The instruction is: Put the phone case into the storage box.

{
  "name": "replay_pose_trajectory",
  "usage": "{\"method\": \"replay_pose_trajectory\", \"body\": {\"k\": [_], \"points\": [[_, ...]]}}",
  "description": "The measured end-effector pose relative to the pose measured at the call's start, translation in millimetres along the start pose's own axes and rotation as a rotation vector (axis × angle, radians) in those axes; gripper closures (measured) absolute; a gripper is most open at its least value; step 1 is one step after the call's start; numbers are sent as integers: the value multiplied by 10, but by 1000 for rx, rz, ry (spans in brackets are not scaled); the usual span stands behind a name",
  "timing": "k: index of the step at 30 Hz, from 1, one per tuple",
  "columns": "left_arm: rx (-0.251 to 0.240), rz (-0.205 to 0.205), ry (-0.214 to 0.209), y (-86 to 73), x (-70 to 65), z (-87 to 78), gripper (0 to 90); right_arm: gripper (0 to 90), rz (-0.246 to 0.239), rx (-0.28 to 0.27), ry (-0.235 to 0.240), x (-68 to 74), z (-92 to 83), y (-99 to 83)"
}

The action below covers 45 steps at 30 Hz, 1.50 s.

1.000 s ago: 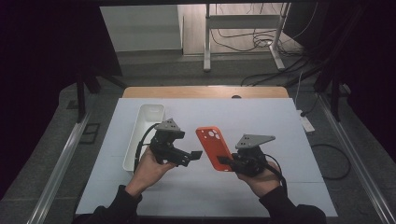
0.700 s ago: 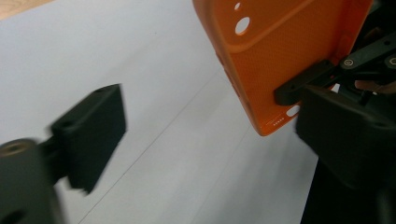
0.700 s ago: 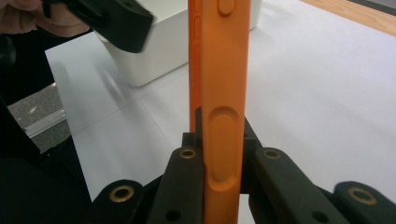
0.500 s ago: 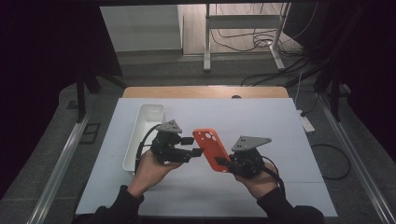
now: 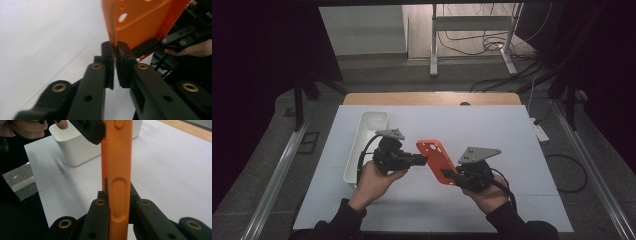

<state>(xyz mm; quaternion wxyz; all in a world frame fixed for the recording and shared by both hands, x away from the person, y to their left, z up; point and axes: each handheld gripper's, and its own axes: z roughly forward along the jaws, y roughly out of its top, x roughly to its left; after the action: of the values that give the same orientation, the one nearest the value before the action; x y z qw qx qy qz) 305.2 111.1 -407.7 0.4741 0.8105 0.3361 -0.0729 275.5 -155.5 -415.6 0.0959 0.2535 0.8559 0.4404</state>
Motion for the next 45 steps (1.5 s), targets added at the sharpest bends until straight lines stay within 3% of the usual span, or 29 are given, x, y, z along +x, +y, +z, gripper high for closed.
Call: {"method": "replay_pose_trajectory", "body": {"k": [10,17,31,37,45], "points": [[-14,-56,-33,-8,28,-10,893,834,2,18,5,-11,38,-18],[-30,-72,-28,-3,1,-8,894,779,10,19,8,5,62,-18],[-7,-58,9,1,-39,38,893,458,-2,21,-30,49,121,0],[-2,-62,39,-5,-6,28,893,261,5,11,-44,46,120,1],[-2,-61,71,-7,41,-27,893,159,9,24,-57,26,58,-51]]}}
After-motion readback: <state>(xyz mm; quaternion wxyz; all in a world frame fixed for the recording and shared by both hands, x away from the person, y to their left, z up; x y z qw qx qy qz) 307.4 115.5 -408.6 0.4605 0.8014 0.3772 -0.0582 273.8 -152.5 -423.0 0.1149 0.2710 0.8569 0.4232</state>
